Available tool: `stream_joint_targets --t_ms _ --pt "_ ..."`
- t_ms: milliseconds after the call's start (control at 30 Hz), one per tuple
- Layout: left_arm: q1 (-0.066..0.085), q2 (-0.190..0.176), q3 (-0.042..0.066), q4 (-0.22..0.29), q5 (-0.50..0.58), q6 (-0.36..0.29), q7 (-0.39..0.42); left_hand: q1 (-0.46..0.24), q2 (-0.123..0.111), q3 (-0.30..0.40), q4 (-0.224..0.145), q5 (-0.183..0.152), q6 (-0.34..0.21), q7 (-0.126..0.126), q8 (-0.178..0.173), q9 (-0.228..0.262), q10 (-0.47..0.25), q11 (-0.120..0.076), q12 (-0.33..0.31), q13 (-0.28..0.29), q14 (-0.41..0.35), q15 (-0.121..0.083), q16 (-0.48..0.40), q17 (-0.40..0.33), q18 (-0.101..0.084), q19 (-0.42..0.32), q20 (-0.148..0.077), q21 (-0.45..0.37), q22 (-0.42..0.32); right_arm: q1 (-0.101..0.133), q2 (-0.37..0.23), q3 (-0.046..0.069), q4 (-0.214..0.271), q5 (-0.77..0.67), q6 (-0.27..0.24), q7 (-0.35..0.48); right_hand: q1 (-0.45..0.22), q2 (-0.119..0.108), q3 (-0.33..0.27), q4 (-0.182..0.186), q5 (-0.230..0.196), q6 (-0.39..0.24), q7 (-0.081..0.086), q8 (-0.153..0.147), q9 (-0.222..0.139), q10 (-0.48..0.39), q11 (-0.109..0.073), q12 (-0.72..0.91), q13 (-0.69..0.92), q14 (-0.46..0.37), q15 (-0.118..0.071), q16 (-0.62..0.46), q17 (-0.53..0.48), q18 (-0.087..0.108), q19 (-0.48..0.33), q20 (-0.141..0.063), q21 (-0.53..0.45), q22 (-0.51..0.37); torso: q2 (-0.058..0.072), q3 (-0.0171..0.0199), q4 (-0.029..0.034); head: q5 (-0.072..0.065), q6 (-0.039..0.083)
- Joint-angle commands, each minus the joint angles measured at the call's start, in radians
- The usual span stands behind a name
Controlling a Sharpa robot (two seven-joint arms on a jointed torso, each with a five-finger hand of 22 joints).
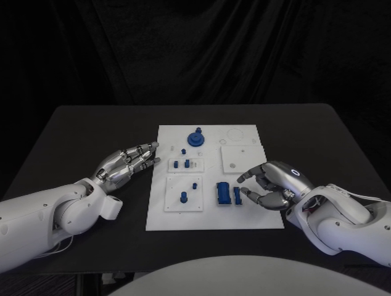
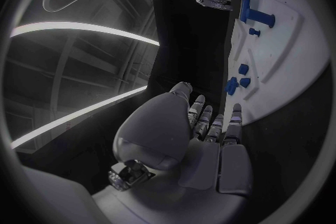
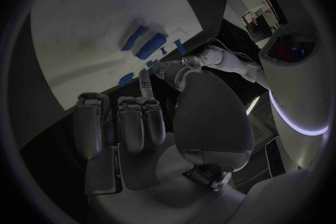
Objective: Assemble the parts on the task board
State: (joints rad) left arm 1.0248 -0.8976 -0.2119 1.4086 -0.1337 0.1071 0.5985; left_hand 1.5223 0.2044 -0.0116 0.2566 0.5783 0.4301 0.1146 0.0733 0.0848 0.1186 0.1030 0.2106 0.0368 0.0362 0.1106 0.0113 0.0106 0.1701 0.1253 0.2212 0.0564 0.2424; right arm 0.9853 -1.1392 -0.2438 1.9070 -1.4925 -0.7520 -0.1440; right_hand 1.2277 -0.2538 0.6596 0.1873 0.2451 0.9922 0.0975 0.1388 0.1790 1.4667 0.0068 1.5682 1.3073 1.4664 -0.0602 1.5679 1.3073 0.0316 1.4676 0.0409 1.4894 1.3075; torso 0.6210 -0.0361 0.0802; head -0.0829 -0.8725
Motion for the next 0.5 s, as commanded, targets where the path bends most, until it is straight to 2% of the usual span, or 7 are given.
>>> stream_joint_targets --t_ms 33,100,233,300,367,433,500 --pt "-0.001 -0.01 0.001 0.022 0.004 -0.057 0.088 -0.001 -0.014 0.005 0.007 0.005 0.019 -0.002 0.006 0.003 0.016 -0.002 0.011 0.002 0.001 -0.012 0.006 0.001 0.008 -0.001 -0.016 0.002 -0.003 0.03 -0.008 0.003 0.005 0.119 -0.15 0.132 -0.018 0.012 -0.032 0.031 -0.001 0.04 0.002 0.021 0.015 0.104 0.011 0.003 0.264 0.092 0.015 -0.021 0.211 0.002 0.034 0.017 -0.043 0.217 -0.001 0.0005 0.0014 -0.001 0.0" --pt "0.0 -0.019 0.001 0.036 0.004 -0.072 0.11 -0.008 -0.021 0.001 0.029 0.004 0.041 -0.007 0.01 0.006 0.028 -0.011 0.021 0.003 0.001 -0.025 0.006 0.001 -0.001 -0.005 -0.04 0.0 -0.011 0.054 -0.008 0.003 0.0 0.182 -0.168 0.184 -0.044 0.045 -0.083 0.095 0.015 0.039 -0.001 0.029 0.031 0.081 0.017 -0.023 0.242 0.036 0.021 -0.111 0.052 0.042 -0.065 0.029 -0.212 0.156 -0.002 0.001 0.0015 -0.001 0.0" --pt "0.003 -0.029 0.001 0.059 0.004 -0.09 0.137 -0.053 -0.017 -0.027 0.038 -0.015 0.037 -0.015 0.004 0.001 0.036 -0.025 0.024 0.003 -0.009 -0.047 0.001 -0.002 -0.027 -0.02 -0.089 -0.008 -0.034 0.083 0.003 0.003 -0.023 0.33 -0.183 0.297 -0.1 0.11 -0.176 0.097 0.068 -0.001 0.014 0.083 0.063 -0.319 0.035 -0.474 -0.096 -0.265 0.044 -0.561 -0.499 0.143 -0.416 0.053 -0.822 -0.097 -0.006 0.0019 0.0006 0.003 0.0" --pt "0.006 -0.034 0.001 0.073 0.004 -0.097 0.148 -0.086 -0.008 -0.051 0.039 -0.031 0.023 -0.019 -0.005 -0.005 0.027 -0.031 0.013 0.001 -0.018 -0.052 -0.003 -0.004 -0.041 -0.028 -0.107 -0.012 -0.047 0.092 0.016 0.002 -0.044 0.44 -0.185 0.374 -0.096 0.115 -0.185 0.097 0.08 -0.013 0.02 0.094 0.069 -0.487 0.047 -0.676 -0.247 -0.355 0.058 -0.696 -0.621 0.146 -0.458 0.064 -0.904 -0.144 -0.011 0.0026 0.0009 0.006 0.0" --pt "0.007 -0.038 0.001 0.083 0.004 -0.099 0.155 -0.12 -0.003 -0.086 0.038 -0.043 -0.005 -0.026 -0.016 -0.013 0.011 -0.04 -0.006 -0.001 -0.029 -0.06 -0.008 -0.008 -0.049 -0.034 -0.122 -0.015 -0.056 0.097 0.032 0.001 -0.069 0.518 -0.186 0.427 -0.111 0.11 -0.205 0.1 0.097 -0.066 0.061 0.097 0.07 -0.651 0.099 -0.891 -0.407 -0.531 0.126 -0.888 -0.724 0.124 -0.583 0.11 -1.071 -0.249 -0.02 0.0039 -0.0021 0.01 0.0" --pt "0.008 -0.039 0.001 0.088 0.004 -0.101 0.159 -0.14 0.009 -0.111 0.038 -0.082 -0.053 -0.034 -0.029 -0.026 -0.005 -0.051 -0.028 -0.004 -0.036 -0.069 -0.011 -0.011 -0.052 -0.05 -0.133 -0.022 -0.081 0.1 0.045 0.0 -0.091 0.558 -0.185 0.461 -0.117 0.103 -0.245 0.102 0.137 -0.15 0.077 0.08 0.057 -0.736 0.15 -1.008 -0.523 -0.626 0.181 -1.019 -0.821 0.114 -0.644 0.151 -1.195 -0.349 -0.028 0.0058 -0.0053 0.014 0.0" --pt "0.009 -0.035 0.001 0.09 0.004 -0.106 0.163 -0.152 0.016 -0.129 0.038 -0.109 -0.099 -0.044 -0.037 -0.037 -0.012 -0.061 -0.04 -0.005 -0.036 -0.073 -0.011 -0.011 -0.054 -0.062 -0.138 -0.027 -0.1 0.1 0.059 -0.001 -0.116 0.594 -0.181 0.494 -0.136 0.082 -0.373 0.101 0.164 -0.309 0.039 0.014 0.016 -0.87 0.223 -1.136 -0.637 -0.765 0.25 -1.169 -0.926 0.088 -0.73 0.195 -1.312 -0.444 -0.034 0.0074 -0.0088 0.015 0.0"
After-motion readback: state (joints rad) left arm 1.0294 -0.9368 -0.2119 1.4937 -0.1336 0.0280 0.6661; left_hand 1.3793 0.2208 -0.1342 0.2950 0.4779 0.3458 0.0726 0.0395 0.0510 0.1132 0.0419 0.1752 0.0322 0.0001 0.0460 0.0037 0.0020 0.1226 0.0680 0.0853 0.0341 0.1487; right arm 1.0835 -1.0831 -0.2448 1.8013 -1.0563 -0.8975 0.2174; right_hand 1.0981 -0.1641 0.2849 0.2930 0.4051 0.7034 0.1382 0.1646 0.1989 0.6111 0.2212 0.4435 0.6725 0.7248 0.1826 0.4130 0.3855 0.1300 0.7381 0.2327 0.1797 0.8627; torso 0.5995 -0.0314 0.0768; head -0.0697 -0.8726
